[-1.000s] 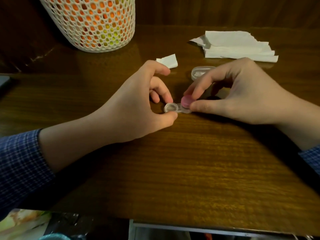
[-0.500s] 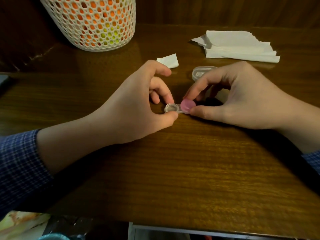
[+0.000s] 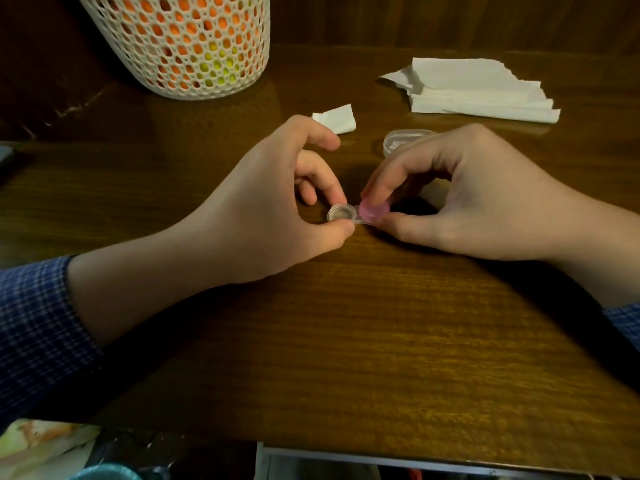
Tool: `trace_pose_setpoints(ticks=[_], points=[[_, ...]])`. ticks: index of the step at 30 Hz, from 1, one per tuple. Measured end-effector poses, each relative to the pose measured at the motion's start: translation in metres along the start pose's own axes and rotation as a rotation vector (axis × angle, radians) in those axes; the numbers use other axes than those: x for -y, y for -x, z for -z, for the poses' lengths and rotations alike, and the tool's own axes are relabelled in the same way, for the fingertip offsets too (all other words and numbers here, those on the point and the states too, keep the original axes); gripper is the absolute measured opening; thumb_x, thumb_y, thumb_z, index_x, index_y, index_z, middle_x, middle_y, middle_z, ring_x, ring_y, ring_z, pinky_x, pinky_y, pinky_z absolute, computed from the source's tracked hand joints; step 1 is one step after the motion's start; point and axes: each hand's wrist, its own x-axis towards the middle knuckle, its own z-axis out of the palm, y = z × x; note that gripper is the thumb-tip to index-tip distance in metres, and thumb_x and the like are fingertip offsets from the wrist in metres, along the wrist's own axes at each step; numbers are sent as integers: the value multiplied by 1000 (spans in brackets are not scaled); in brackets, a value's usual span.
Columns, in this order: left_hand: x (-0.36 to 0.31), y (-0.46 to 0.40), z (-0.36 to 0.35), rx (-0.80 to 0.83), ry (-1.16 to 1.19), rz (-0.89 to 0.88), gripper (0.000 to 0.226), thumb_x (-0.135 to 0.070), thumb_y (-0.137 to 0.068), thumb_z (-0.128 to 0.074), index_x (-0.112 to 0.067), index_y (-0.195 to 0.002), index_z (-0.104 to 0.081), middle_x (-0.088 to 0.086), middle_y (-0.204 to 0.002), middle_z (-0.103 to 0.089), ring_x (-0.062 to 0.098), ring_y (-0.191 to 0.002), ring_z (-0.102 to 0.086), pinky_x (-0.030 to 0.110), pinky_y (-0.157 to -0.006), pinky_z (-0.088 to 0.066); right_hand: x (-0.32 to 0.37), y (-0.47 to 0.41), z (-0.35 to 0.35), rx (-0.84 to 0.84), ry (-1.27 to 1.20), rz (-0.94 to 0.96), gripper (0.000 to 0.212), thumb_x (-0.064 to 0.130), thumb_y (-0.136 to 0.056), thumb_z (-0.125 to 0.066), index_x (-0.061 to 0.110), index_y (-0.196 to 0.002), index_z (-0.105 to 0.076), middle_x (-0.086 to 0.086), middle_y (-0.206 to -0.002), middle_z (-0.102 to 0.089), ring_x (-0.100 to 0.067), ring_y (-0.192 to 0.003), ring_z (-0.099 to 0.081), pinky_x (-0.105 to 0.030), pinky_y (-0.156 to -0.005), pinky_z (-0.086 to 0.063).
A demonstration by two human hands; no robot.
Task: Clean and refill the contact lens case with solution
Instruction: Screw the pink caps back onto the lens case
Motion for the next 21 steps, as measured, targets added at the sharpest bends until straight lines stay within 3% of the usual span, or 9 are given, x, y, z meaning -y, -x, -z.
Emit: trace_pose_setpoints(ticks=[5, 7, 12, 16, 19, 21], points=[[0, -1, 0, -1, -6, 12, 77, -37, -72, -88, -27, -138, -47, -18, -90, -75, -3, -90, -67, 7, -68, -45, 2, -1, -3, -33, 33, -6, 22, 45, -76, -75, 30, -92, -79, 15, -92, -74, -4, -91, -68, -29, -84, -57], [0, 0, 0, -2, -3, 12, 77, -38, -72, -86, -27, -137, -48, -18, -89, -75, -2, -89, -67, 7, -68, -45, 3, -2, -4, -51, 55, -1, 24, 48, -75, -75, 30, -90, -78, 16, -90, -72, -3, -90, -67, -24, -83, -55], [-1, 0, 0, -3, -8, 12, 77, -39, -70, -85, -28, -136, -47, -19, -89, -74, -4, -88, -66, 7, -68, -45, 1, -2, 0, -5, 60, 14, 16, 36, -80, -77, 27, -92, -79, 16, -103, -74, -2, -100, -67, -21, -89, -54], [-1, 0, 0, 2, -13, 23, 77, -38, -72, -87, -28, -137, -47, -19, -90, -74, -2, -89, -67, 7, -68, -44, 2, -1, 0, -19, 61, 12, 15, 39, -80, -77, 28, -90, -80, 15, -95, -75, -4, -95, -69, -28, -88, -56], [-1, 0, 0, -1, -10, 33, 76, -38, -72, -87, -28, -137, -48, -20, -90, -74, -2, -89, -67, 7, -68, -44, 2, -2, -4, -44, 72, 27, 20, 44, -78, -77, 26, -84, -78, 14, -88, -72, -4, -88, -67, -25, -83, -53], [-2, 0, 0, -3, -10, 33, 76, -38, -72, -87, -28, -136, -48, -20, -89, -74, -3, -89, -67, 8, -68, -45, 2, -2, -4, -31, 67, 42, 19, 42, -79, -78, 23, -84, -78, 13, -94, -71, -4, -92, -67, -22, -81, -52]])
